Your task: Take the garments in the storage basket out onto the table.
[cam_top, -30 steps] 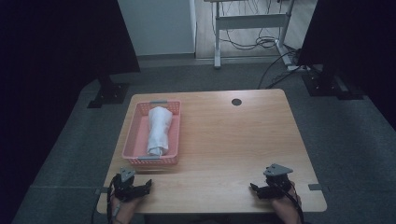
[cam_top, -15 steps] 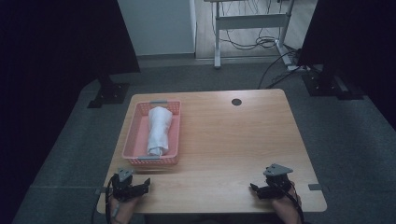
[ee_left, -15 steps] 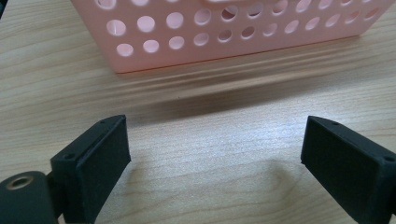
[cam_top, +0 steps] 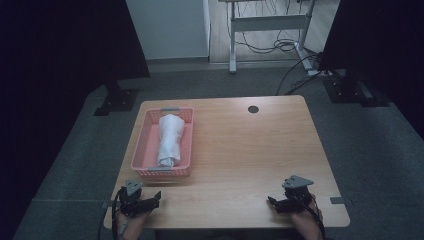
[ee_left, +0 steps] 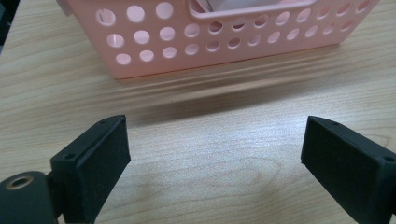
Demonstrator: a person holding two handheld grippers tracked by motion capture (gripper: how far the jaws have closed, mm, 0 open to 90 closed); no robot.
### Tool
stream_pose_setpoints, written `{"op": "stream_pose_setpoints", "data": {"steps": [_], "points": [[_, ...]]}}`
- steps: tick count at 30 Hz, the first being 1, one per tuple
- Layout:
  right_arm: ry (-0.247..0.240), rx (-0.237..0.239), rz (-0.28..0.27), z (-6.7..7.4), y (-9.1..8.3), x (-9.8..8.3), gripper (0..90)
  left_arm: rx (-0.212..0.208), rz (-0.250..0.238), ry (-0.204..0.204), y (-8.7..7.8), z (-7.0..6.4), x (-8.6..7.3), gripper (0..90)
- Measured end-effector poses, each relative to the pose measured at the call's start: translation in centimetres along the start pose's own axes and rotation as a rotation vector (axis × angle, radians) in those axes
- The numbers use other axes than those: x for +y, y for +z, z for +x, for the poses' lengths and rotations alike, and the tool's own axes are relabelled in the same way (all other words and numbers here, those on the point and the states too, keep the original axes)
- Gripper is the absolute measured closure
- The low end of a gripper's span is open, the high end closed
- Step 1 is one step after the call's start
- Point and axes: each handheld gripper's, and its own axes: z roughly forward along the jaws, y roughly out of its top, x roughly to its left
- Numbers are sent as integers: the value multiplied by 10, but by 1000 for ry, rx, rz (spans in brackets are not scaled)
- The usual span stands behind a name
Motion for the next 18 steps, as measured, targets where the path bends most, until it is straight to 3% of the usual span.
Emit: {"op": "stream_pose_setpoints", "data": {"steps": [18], "points": [[0, 0, 0, 0, 0, 0, 52, 11, -6, -25, -16, -4, 8, 76]]}}
